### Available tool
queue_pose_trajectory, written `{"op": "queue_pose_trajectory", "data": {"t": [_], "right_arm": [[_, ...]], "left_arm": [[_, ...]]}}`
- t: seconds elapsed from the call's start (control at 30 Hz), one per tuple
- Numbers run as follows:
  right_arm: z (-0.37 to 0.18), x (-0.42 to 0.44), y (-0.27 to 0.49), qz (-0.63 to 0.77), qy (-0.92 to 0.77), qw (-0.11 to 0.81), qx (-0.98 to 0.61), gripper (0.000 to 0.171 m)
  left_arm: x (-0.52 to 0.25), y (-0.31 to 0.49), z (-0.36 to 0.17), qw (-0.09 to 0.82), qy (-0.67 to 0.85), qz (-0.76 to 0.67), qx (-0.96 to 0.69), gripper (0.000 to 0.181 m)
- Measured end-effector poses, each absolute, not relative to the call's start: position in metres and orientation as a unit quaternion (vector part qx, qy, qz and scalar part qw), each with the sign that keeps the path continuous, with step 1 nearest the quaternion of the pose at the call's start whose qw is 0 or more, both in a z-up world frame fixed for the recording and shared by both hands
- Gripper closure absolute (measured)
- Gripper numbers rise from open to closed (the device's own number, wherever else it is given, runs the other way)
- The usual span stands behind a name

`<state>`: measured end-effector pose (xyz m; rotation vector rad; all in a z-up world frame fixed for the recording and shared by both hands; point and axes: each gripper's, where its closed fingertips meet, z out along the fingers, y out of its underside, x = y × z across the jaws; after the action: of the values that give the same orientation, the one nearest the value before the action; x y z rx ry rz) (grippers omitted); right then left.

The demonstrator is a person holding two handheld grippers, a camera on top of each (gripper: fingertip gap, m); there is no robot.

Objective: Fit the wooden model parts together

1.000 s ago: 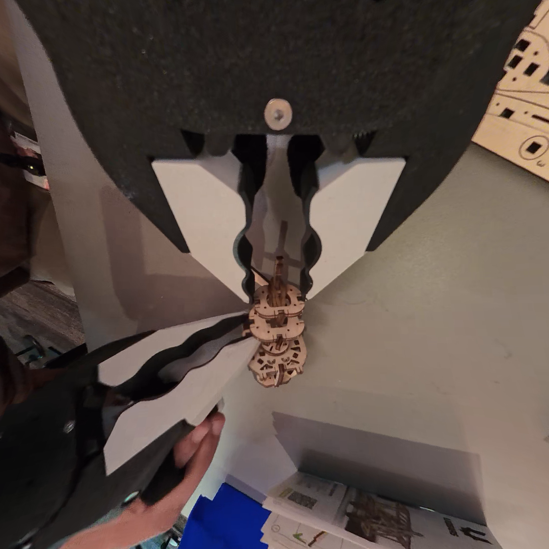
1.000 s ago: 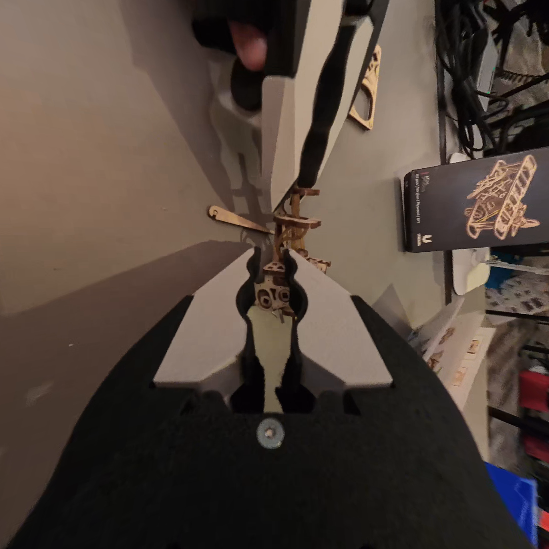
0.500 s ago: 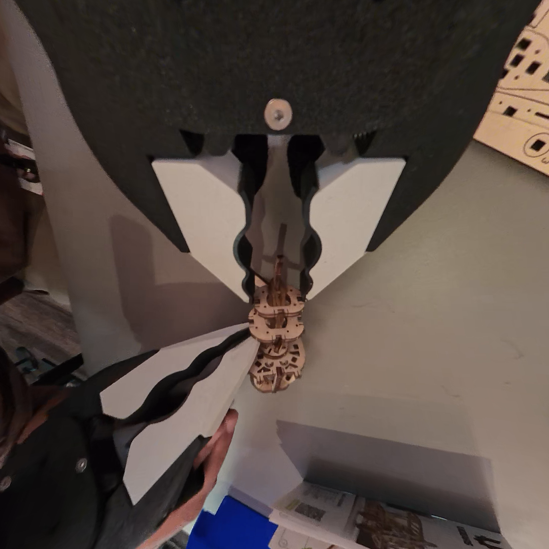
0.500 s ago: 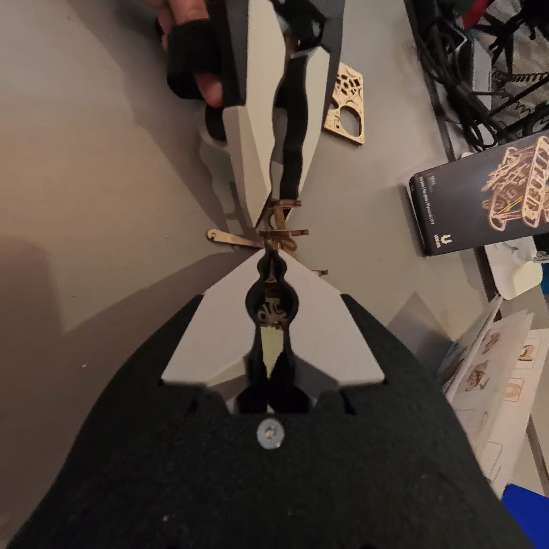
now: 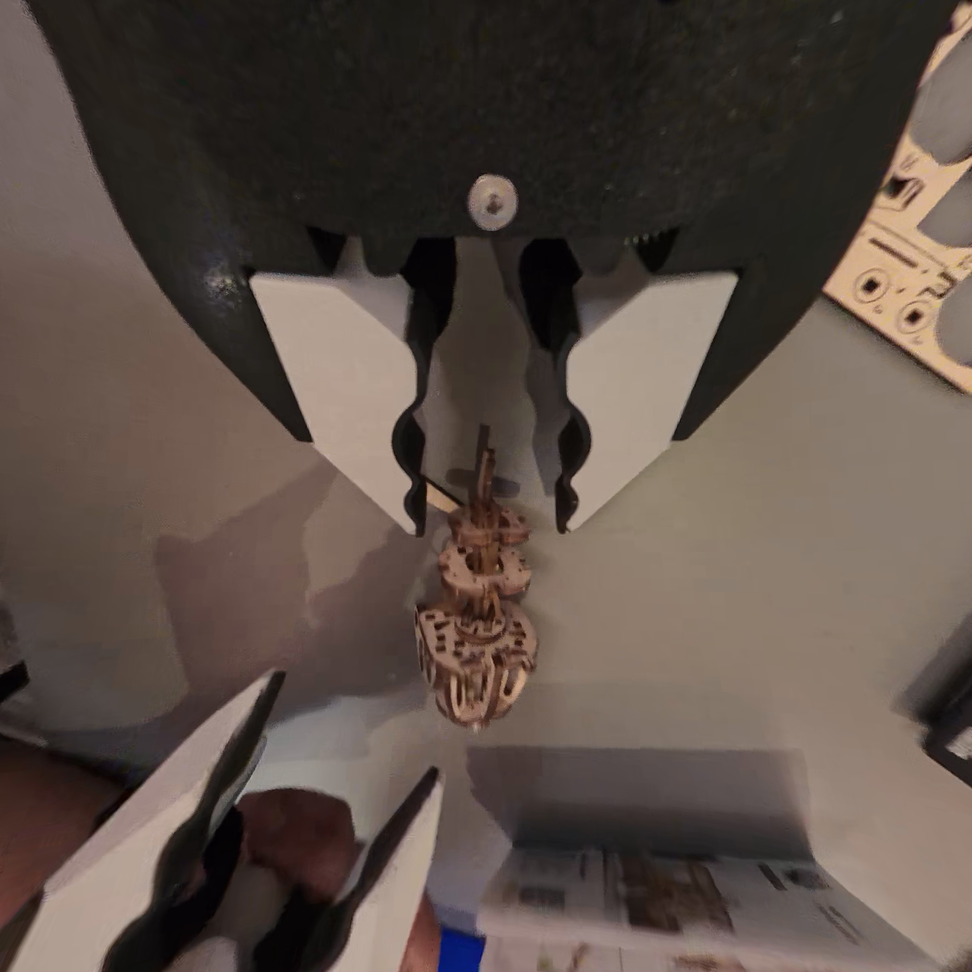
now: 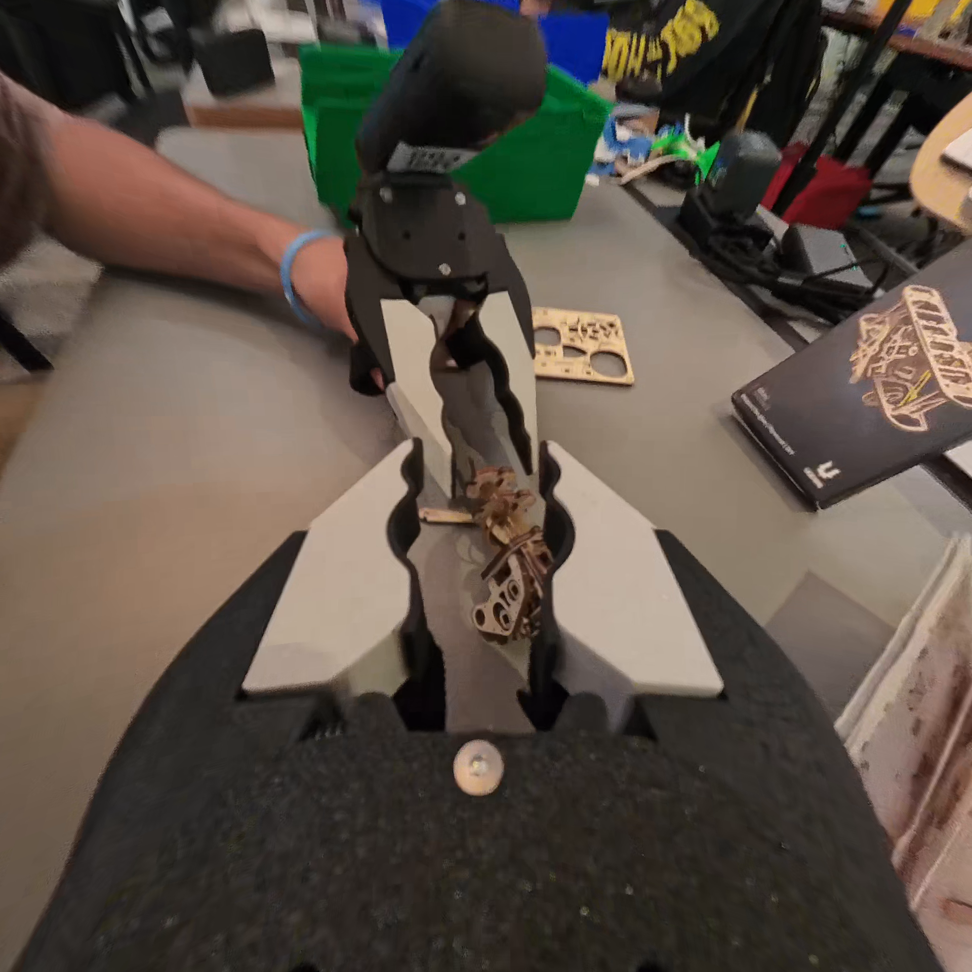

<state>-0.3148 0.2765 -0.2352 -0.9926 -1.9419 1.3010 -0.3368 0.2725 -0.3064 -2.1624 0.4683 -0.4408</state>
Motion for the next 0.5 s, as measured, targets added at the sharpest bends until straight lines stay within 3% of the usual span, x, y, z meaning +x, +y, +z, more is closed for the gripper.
{"op": "queue_pose_trajectory", "data": {"t": [0.23, 0.5], "right_arm": [[-0.227, -0.319, 0.287, 0.521, -0.681, 0.322, -0.402, 0.121], [-0.233, -0.277, 0.315, 0.472, -0.620, 0.346, -0.523, 0.122]], "left_arm": [[-0.384, 0.260, -0.255, 0.595, 0.081, -0.048, -0.798, 0.134], [-0.393, 0.187, -0.276, 0.496, -0.076, -0.086, -0.861, 0.106]]}}
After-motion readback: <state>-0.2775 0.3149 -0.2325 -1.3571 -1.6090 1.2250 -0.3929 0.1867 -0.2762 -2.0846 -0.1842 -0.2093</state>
